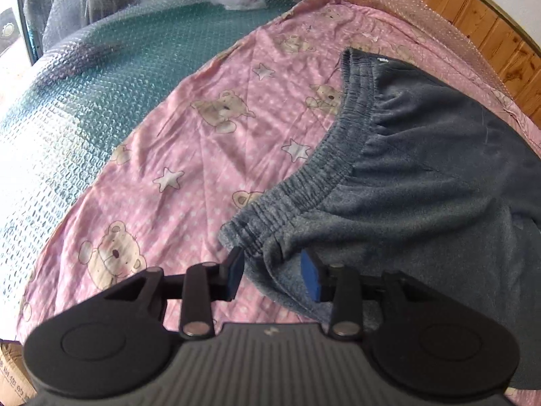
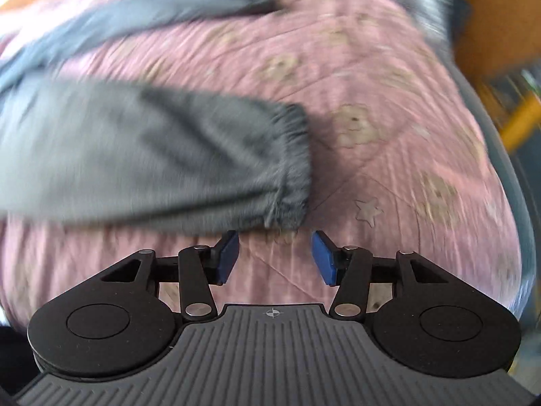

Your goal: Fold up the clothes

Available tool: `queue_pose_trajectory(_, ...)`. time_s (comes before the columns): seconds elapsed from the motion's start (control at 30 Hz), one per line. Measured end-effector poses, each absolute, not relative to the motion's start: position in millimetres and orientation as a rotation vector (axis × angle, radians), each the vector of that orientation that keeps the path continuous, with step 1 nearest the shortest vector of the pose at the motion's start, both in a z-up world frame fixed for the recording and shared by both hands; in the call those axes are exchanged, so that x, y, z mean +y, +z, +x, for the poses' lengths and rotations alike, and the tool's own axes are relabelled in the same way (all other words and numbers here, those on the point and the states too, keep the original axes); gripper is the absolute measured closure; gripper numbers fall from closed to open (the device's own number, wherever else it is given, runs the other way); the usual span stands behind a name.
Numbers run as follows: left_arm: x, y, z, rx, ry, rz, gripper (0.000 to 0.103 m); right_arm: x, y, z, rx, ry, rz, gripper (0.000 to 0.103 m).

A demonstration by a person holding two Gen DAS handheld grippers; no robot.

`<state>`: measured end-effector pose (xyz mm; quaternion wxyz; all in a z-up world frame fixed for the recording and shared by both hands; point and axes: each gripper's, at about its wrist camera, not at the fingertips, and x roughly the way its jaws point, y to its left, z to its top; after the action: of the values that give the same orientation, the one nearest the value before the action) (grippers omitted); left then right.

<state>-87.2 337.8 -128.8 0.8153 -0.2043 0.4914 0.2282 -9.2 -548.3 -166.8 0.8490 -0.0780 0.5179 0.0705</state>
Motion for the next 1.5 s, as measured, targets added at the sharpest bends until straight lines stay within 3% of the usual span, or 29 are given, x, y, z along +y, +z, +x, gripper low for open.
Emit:
queue_pose_trajectory(0.27, 234.3, -90.7, -107.0, 0.965, 0.538, -0.551, 0.063, -574.9, -169.6, 8.6, 0.976, 0.517, -0.254, 0.049)
queue_pose_trajectory(0.33, 191.3, -89.5, -96.1, 0.994, 0.518, -0.530, 0.063, -571.9, -166.5, 9.3, 0.954, 0.640, -0.278, 0.072)
queue_pose_trajectory(0.37, 168.9, -88.2, -90.0, 1.004, 0.499, -0.516, 0.063, -572.1, -164.2, 10.6, 0.949, 0.689, -0.280, 0.090)
queue_pose_trajectory(0.4, 147.1, -85.9, -84.2, 1.007, 0.471, -0.504, 0.063, -573.0, -161.7, 12.3, 0.945, 0.735, -0.275, 0.091)
queue_pose_trajectory(0.5, 85.7, -80.6, -67.5, 1.017, 0.390, -0.463, 0.062, -575.0, -160.5, 21.5, 0.945, 0.849, -0.235, 0.087)
queue_pose_trajectory(0.53, 68.4, -80.9, -61.7, 1.024, 0.366, -0.444, 0.061, -574.4, -163.3, 25.2, 0.946, 0.873, -0.226, 0.082)
queue_pose_trajectory(0.57, 52.5, -81.9, -55.8, 1.033, 0.340, -0.423, 0.060, -574.3, -167.3, 28.1, 0.944, 0.888, -0.218, 0.065)
queue_pose_trajectory(0.6, 39.1, -83.0, -50.4, 1.041, 0.323, -0.406, 0.060, -574.9, -171.1, 31.1, 0.954, 0.903, -0.215, 0.062)
queue_pose_trajectory(0.63, 29.2, -84.1, -45.7, 1.047, 0.315, -0.393, 0.060, -576.4, -174.7, 34.3, 0.982, 0.916, -0.218, 0.072)
queue_pose_trajectory(0.67, 19.3, -85.2, -41.0, 1.053, 0.307, -0.381, 0.060, -581.2, -176.4, 37.1, 1.011, 0.932, -0.207, 0.103)
queue_pose_trajectory(0.87, -38.5, -100.4, -13.7, 1.090, 0.224, -0.347, 0.058, -631.4, -173.7, 44.6, 1.101, 0.988, -0.121, 0.103)
queue_pose_trajectory(1.23, -142.8, -187.0, 29.1, 1.267, 0.112, -0.199, 0.059, -649.4, -181.2, 30.9, 1.177, 0.969, -0.233, 0.101)
queue_pose_trajectory(1.33, -149.4, -192.3, 22.3, 1.257, 0.102, -0.132, 0.056, -668.0, -146.5, 40.6, 1.050, 0.894, -0.096, 0.092)
queue_pose_trajectory(1.5, -152.5, -194.1, 18.1, 1.252, 0.114, -0.133, 0.052, -628.1, -128.4, 60.2, 0.852, 0.819, -0.013, 0.091)
